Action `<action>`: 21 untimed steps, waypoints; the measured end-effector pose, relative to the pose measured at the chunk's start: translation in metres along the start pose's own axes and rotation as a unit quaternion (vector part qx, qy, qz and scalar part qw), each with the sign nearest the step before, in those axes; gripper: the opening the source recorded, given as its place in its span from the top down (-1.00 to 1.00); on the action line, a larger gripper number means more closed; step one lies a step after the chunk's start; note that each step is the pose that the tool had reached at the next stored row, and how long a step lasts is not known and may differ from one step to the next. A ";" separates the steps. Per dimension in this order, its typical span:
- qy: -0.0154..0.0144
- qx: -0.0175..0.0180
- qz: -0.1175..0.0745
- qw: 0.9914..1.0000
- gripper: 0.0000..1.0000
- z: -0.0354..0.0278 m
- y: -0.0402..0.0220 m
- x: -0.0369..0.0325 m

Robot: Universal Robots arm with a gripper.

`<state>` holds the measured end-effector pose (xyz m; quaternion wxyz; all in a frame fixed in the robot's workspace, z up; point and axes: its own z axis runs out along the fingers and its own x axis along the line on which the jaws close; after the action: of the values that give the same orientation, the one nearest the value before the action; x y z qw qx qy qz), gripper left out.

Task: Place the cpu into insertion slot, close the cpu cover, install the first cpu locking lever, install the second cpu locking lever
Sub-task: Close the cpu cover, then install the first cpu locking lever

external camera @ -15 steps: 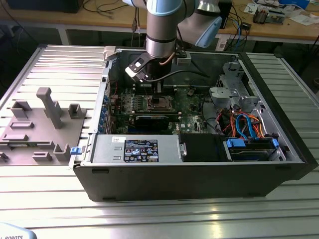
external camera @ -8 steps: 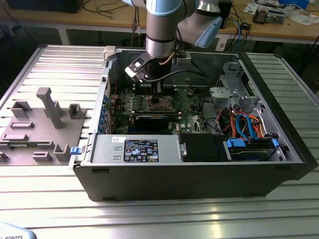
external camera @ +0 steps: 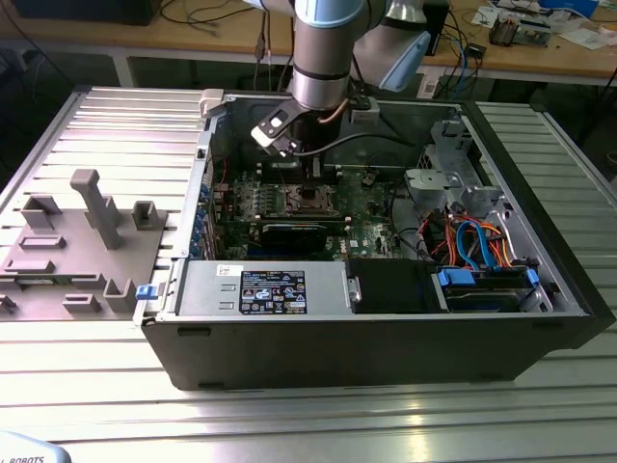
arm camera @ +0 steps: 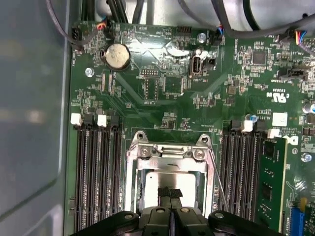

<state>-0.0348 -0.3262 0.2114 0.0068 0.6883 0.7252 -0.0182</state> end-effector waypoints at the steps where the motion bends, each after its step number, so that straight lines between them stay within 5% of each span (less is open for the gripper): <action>1: 0.000 0.000 0.000 1.000 0.79 -0.0016 0.0002 -0.0001; 12: 0.000 0.000 0.000 1.000 0.79 -0.0417 0.0000 -0.0015; 21: 0.000 0.000 0.000 1.000 0.79 -0.0421 0.0000 -0.0015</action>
<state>-0.0341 -0.3262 0.2536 0.0068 0.6883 0.7251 -0.0182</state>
